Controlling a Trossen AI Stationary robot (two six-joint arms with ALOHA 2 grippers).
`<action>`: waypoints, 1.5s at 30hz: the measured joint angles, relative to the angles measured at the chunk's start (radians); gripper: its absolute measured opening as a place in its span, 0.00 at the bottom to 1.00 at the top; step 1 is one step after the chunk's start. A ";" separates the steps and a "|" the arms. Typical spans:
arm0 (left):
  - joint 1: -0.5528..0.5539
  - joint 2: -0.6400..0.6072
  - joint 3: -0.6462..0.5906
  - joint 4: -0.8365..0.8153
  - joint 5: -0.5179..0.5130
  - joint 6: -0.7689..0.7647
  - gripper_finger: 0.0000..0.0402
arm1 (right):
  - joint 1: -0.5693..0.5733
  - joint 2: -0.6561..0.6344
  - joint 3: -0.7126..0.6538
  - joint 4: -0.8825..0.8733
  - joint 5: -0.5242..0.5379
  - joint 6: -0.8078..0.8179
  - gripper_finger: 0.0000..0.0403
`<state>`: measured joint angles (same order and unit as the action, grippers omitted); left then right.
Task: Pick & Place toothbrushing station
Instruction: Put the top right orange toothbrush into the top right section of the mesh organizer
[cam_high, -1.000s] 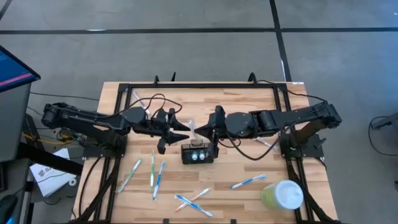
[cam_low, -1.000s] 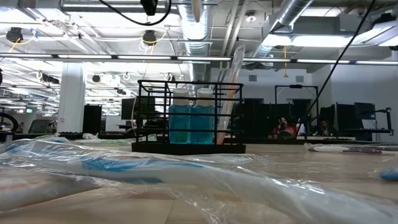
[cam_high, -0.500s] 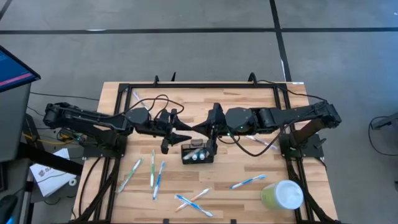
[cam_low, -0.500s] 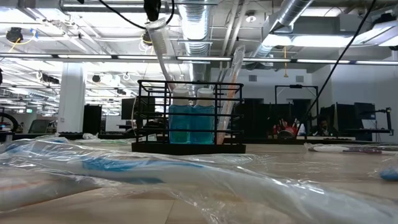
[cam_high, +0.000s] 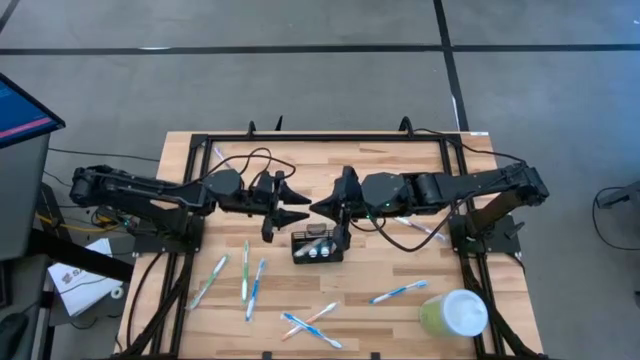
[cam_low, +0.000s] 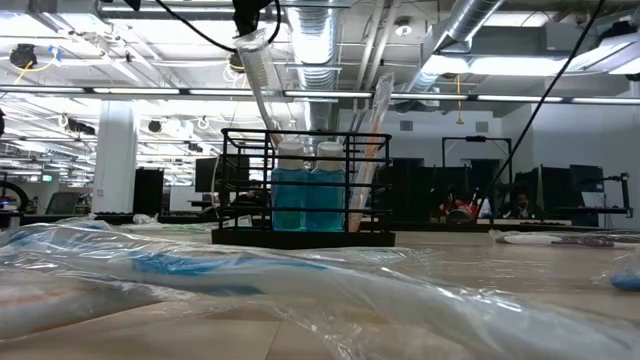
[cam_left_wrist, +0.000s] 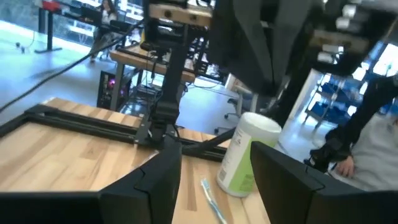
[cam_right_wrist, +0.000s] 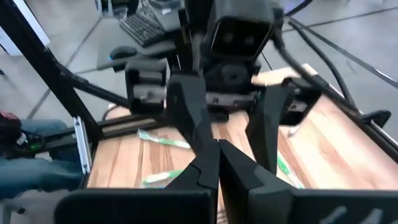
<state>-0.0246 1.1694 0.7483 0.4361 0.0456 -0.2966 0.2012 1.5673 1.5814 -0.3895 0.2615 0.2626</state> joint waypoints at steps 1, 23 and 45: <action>0.007 0.000 0.000 0.000 0.000 -0.028 0.46 | 0.000 0.000 0.000 -0.018 -0.002 0.000 0.00; 0.069 0.000 0.000 -0.196 0.000 -0.232 0.46 | 0.014 0.203 0.000 -0.328 -0.133 -0.189 0.56; 0.025 0.000 0.000 -0.239 0.002 -0.244 0.46 | -0.006 0.363 0.002 -0.157 -0.209 -0.271 0.62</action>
<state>0.0002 1.1690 0.7484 0.1974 0.0473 -0.5407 0.1956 1.9307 1.5837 -0.5470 0.0529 -0.0081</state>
